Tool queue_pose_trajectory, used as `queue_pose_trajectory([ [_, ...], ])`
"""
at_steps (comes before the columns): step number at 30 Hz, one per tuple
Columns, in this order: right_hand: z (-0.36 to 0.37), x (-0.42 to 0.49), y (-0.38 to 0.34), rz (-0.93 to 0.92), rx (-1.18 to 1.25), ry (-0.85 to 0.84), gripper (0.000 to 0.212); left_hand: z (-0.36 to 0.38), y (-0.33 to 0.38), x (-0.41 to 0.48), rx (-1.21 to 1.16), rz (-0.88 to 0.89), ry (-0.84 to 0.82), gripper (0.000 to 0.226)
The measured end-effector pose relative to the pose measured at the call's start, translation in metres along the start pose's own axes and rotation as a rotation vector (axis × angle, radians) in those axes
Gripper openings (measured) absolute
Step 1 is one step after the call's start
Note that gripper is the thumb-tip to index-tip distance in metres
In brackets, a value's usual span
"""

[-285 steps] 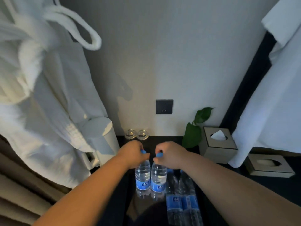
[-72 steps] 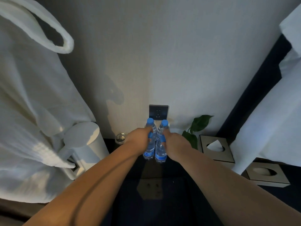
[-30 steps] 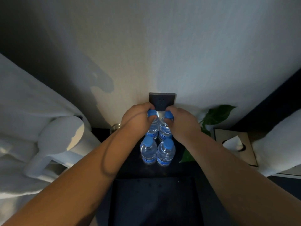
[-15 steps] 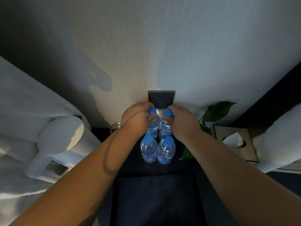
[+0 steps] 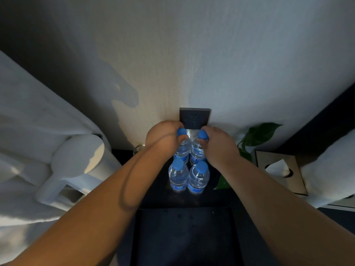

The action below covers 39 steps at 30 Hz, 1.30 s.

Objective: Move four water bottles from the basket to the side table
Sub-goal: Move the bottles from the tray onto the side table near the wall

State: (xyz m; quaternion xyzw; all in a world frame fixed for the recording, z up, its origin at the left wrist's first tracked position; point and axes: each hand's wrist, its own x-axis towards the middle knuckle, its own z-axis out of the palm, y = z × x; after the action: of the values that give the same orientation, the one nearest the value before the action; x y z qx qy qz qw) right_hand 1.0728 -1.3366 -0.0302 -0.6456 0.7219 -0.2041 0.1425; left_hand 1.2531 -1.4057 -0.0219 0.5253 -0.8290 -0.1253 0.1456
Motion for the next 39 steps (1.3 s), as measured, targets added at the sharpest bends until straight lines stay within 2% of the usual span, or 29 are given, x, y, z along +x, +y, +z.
queue_pose_trajectory([
  [7, -0.001, 0.001, 0.0, 0.008, 0.02, -0.012, 0.027, 0.004, 0.01, 0.001, 0.076, -0.065, 0.005, 0.037],
  [12, -0.001, 0.0, 0.0, 0.002, 0.02, -0.008, 0.025, 0.006, 0.011, -0.006, 0.145, -0.067, 0.099, 0.043],
  [16, -0.001, 0.0, 0.0, 0.001, 0.018, -0.009, 0.024, 0.005, 0.009, -0.01, 0.066, -0.057, 0.099, 0.046],
  [23, -0.001, 0.001, 0.0, -0.005, 0.011, -0.011, 0.029, 0.005, 0.003, -0.018, -0.105, 0.035, 0.063, 0.036],
  [26, -0.002, 0.001, 0.0, -0.005, 0.011, -0.011, 0.029, 0.004, 0.004, -0.013, -0.127, 0.005, 0.053, 0.03],
  [31, -0.002, 0.001, -0.001, 0.005, 0.014, -0.022, 0.029, 0.01, 0.008, -0.01, -0.121, -0.094, 0.115, 0.032],
  [34, -0.002, 0.001, 0.0, 0.006, 0.002, -0.027, 0.027, 0.01, 0.011, -0.006, -0.075, -0.171, 0.091, 0.034],
  [39, -0.001, 0.001, 0.0, 0.009, 0.007, -0.022, 0.031, 0.008, 0.011, -0.013, -0.162, -0.146, 0.09, 0.031],
])
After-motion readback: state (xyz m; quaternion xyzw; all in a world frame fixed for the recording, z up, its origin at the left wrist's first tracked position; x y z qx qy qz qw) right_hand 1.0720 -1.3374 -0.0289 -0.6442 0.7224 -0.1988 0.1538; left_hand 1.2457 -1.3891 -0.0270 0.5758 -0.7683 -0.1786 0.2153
